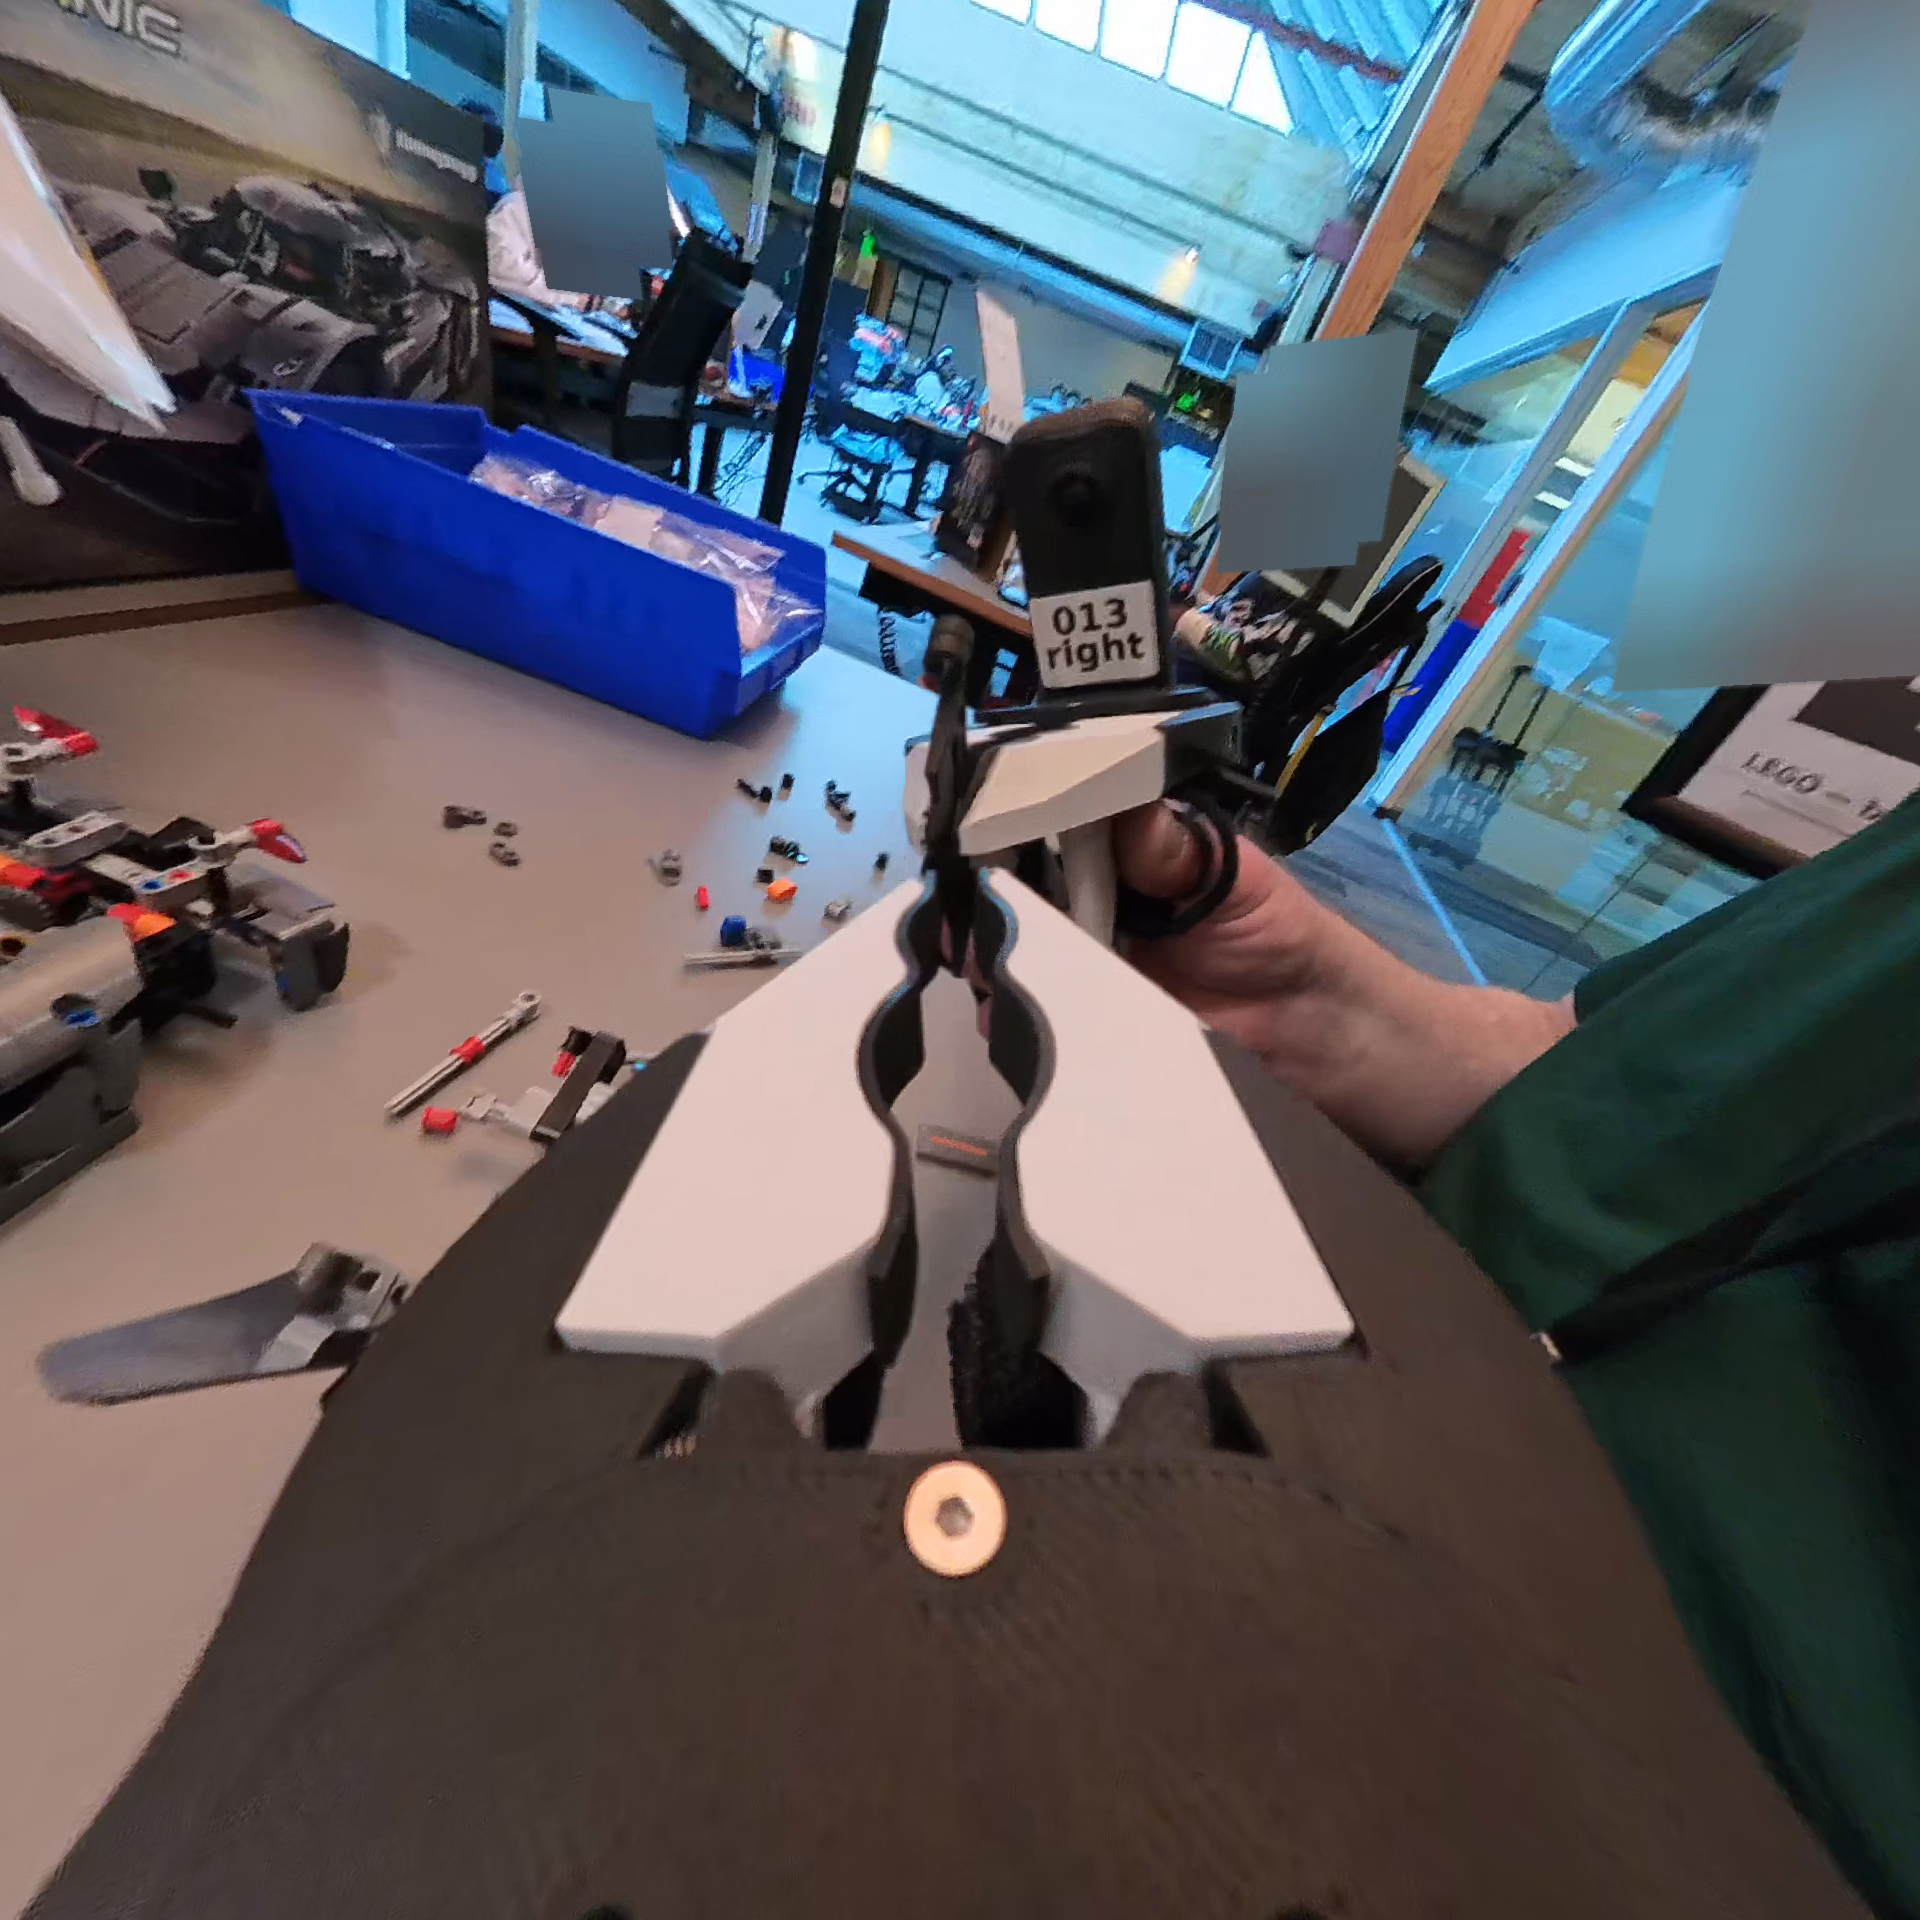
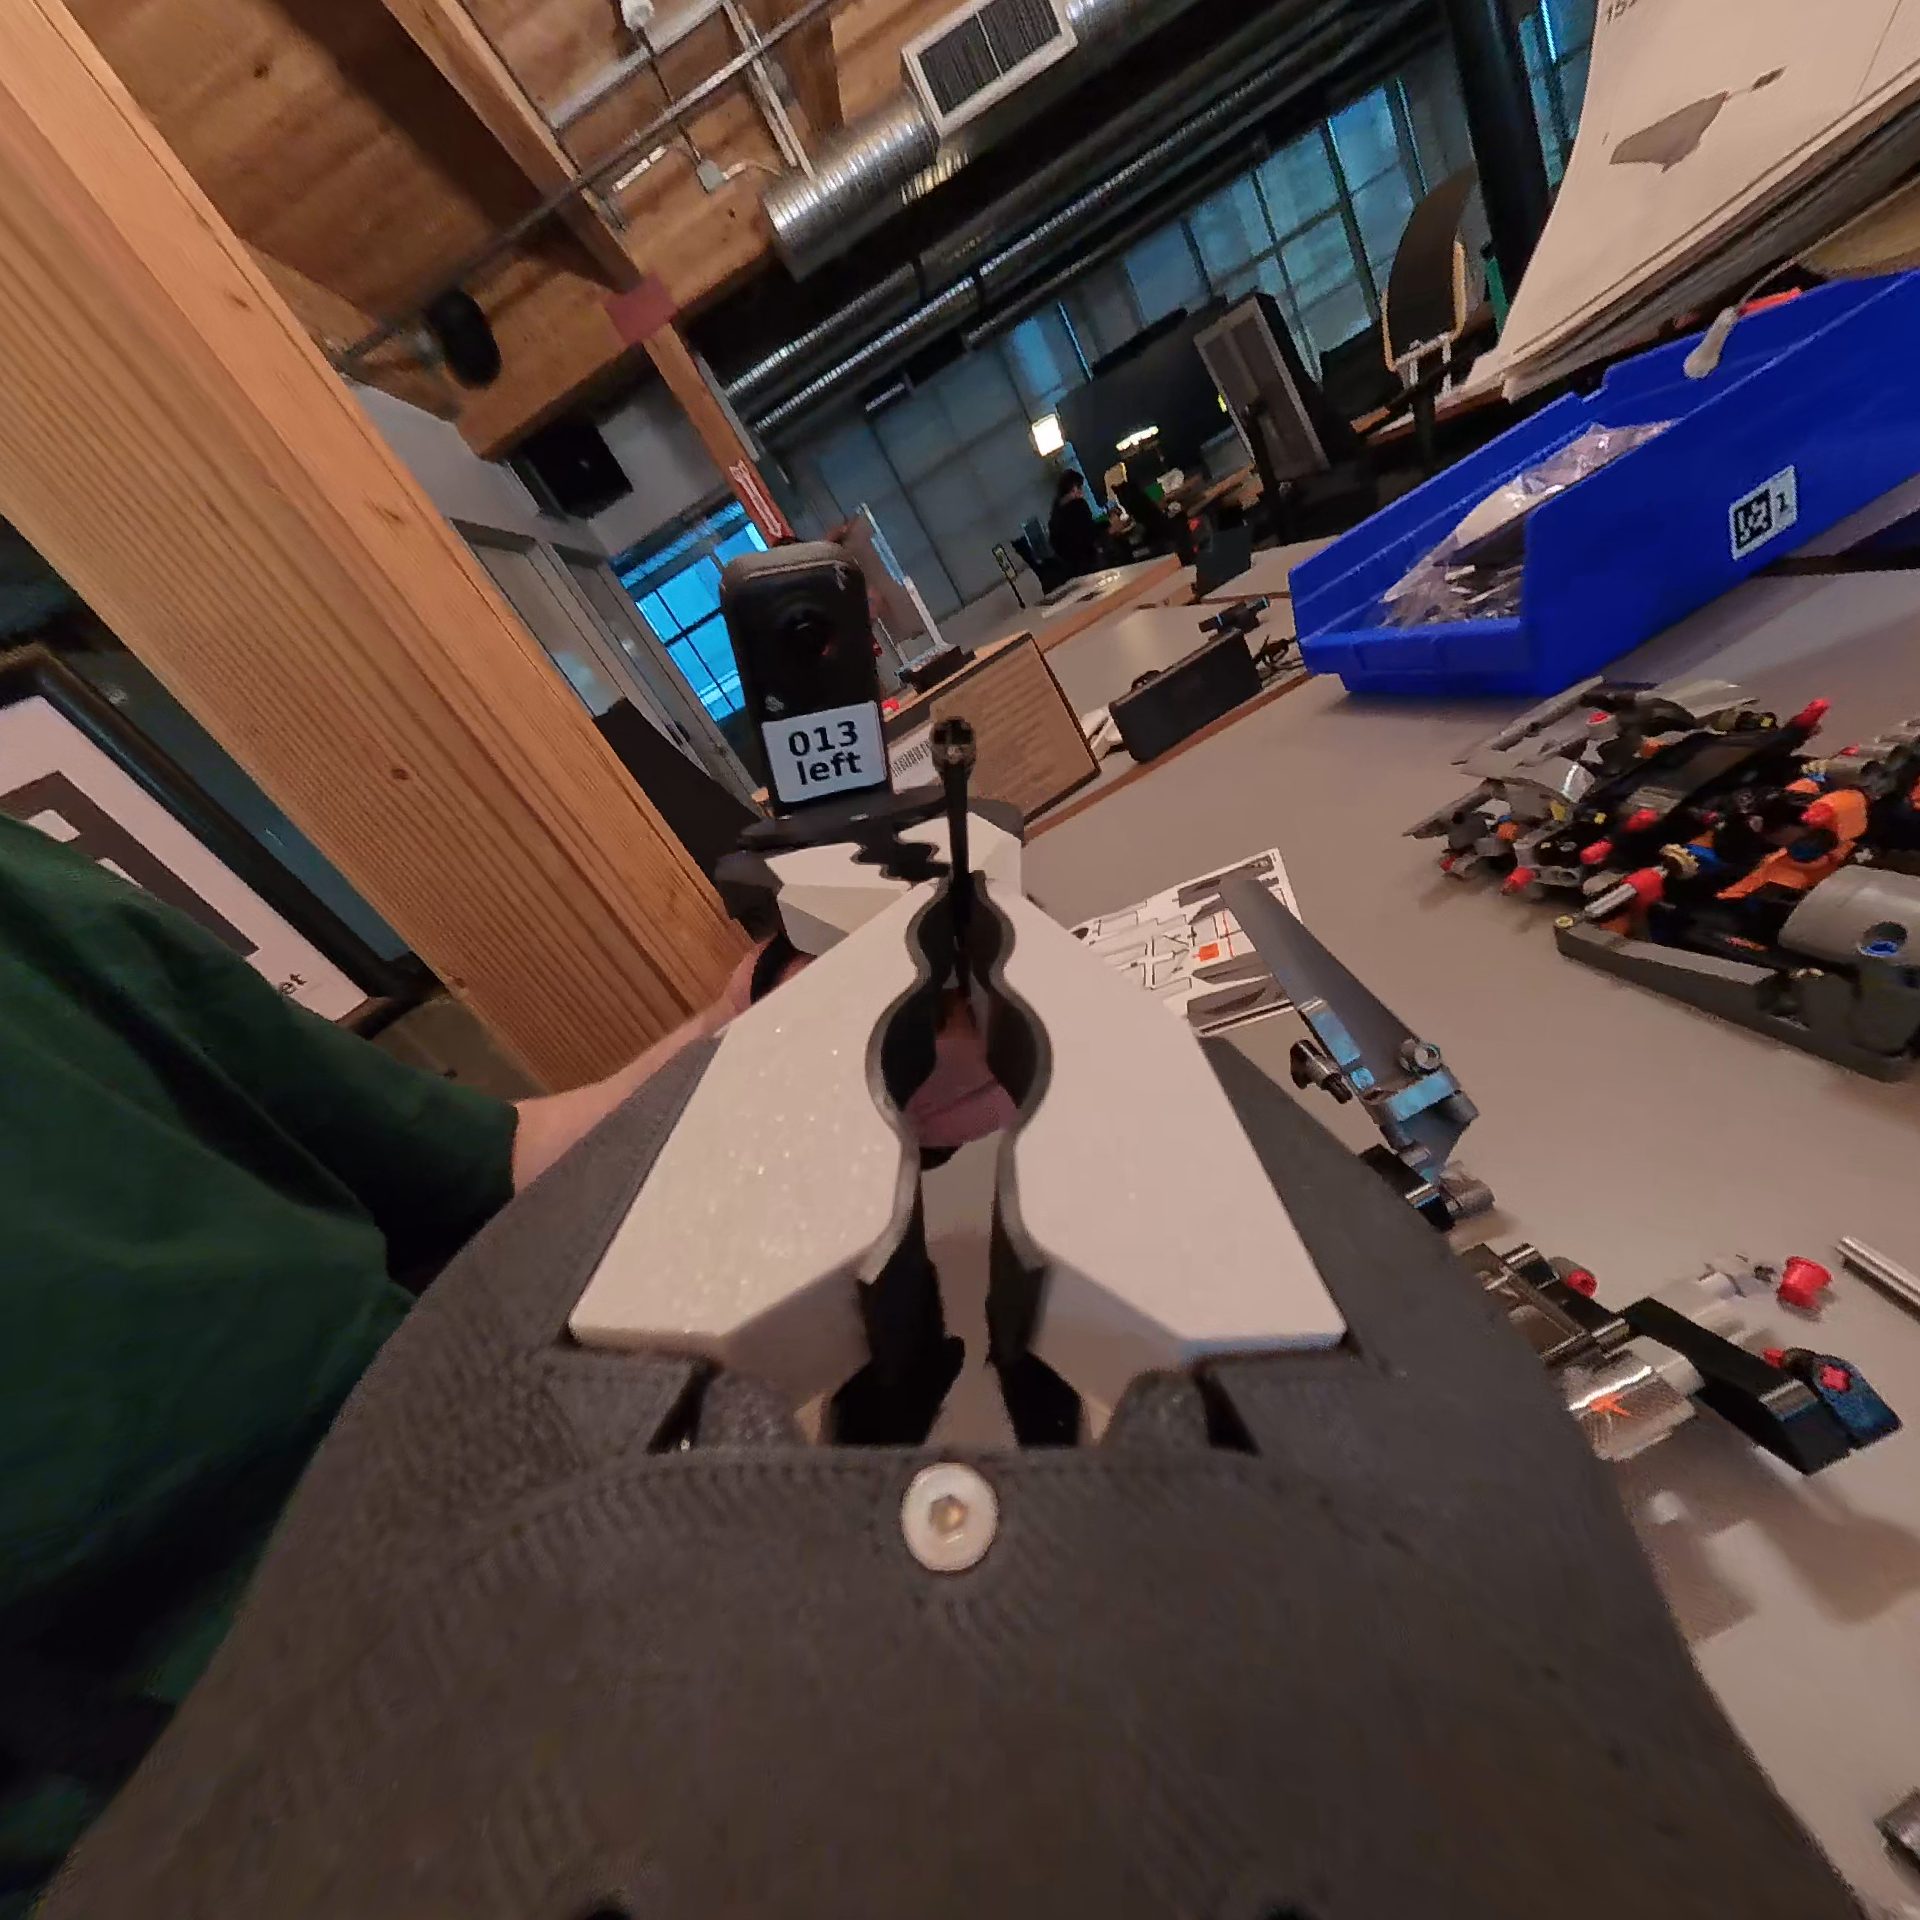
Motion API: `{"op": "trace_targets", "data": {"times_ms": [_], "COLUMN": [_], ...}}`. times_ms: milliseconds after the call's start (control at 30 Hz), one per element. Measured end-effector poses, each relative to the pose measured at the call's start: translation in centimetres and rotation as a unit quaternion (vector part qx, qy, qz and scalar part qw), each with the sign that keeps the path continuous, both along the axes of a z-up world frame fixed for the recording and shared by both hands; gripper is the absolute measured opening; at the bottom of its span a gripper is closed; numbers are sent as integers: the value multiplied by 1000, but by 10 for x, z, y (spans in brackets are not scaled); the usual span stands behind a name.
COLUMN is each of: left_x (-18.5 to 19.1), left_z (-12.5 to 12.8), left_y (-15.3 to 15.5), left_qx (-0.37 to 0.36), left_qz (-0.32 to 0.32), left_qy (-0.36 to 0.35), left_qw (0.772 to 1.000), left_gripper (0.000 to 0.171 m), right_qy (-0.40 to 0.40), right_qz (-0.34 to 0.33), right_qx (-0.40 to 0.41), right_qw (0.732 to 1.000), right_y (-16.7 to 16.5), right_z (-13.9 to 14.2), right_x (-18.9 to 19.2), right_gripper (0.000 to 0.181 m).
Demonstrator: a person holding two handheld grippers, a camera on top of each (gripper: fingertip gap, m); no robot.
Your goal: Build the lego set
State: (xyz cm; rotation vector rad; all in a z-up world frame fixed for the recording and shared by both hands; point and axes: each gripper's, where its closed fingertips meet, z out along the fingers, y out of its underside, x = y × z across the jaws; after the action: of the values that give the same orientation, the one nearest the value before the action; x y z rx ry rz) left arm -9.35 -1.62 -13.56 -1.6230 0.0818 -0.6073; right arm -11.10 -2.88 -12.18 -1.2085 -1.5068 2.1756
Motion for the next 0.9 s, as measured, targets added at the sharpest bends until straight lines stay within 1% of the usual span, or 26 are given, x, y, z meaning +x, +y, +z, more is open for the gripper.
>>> {"op": "trace_targets", "data": {"times_ms": [67,167,267,333,433,533,600,767,833,900], "left_x": [1,2,1,-1,-5,-9,-13,-14,-15,-15], "left_z": [3,4,2,1,1,0,-3,-11,-14,-15], "left_y": [2,4,6,8,14,18,19,16,16,15], "left_qx": [10,16,0,-8,-18,-26,-39,-73,-83,-89], "left_qz": [-3,-9,-10,-8,-5,-1,4,-1,-3,-4], "left_qy": [-2,16,41,54,57,70,93,177,199,203], "left_qw": [1000,1000,999,998,998,997,995,981,976,975], "left_gripper": [0,0,0,0,0,0,0,0,0,0], "right_qy": [6,12,17,20,25,34,35,39,39,36], "right_qz": [4,12,15,22,24,24,30,32,50,82], "right_qx": [-9,-12,3,4,0,13,34,127,151,167], "right_qw": [1000,1000,1000,1000,999,999,998,991,986,982], "right_y": [2,3,6,10,21,31,35,39,35,30], "right_z": [2,4,3,4,8,10,10,4,2,-1], "right_x": [1,3,3,3,1,-1,-1,-5,-5,-2], "right_gripper": [0,1,2,7,9,11,10,13,9,3]}}
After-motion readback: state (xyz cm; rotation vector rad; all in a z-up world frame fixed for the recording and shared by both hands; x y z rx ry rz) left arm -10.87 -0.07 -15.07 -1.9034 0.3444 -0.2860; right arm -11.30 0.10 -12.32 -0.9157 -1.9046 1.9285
